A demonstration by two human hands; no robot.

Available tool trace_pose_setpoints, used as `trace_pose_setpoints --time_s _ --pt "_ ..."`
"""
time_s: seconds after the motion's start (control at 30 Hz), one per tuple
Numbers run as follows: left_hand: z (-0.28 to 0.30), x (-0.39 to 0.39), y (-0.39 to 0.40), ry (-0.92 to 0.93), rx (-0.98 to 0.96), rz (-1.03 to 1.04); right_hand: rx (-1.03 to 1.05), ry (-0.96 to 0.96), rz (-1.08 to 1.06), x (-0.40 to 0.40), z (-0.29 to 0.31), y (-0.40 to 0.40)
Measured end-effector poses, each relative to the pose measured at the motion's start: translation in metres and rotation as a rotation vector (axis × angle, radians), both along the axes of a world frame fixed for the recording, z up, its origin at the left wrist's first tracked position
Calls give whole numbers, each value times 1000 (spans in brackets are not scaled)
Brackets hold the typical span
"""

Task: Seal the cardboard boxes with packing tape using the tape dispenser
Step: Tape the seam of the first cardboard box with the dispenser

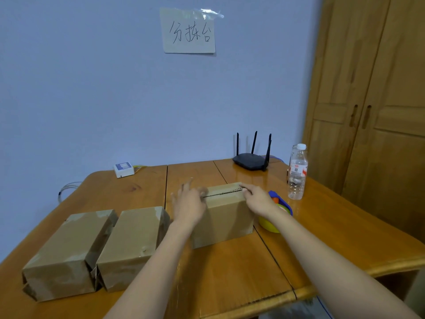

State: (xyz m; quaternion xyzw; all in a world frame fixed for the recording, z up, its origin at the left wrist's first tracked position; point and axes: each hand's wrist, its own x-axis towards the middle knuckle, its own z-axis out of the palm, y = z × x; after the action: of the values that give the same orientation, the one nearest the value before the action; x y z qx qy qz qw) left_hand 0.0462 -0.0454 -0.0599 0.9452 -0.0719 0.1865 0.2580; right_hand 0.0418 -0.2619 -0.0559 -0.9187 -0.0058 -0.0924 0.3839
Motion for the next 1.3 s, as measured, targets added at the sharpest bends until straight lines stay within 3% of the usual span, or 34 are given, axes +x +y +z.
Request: trace_pose_setpoints --time_s 0.1,0.23,0.37,0.53,0.7,0.87,1.0,1.3 --pt "17 -9 -14 -46 188 -57 -5 -72 -127 2 4 -12" --pt "31 -16 -34 -100 248 -77 -101 -73 -378 3 2 -39" --pt "32 -30 -62 -172 206 -265 -243 113 -482 5 -7 -68" --pt "14 -46 -122 -64 130 -583 -200 333 -431 6 -20 -84" --pt "-19 -37 -170 109 137 -537 -118 362 -429 8 -35 -97" --pt "-51 -19 -200 261 319 -410 -59 349 -396 15 -40 -110" --pt "-67 -14 -207 207 385 -387 -68 389 -371 24 -39 -115" --pt "-65 -17 -201 144 227 -433 -156 347 -432 32 -48 -107"
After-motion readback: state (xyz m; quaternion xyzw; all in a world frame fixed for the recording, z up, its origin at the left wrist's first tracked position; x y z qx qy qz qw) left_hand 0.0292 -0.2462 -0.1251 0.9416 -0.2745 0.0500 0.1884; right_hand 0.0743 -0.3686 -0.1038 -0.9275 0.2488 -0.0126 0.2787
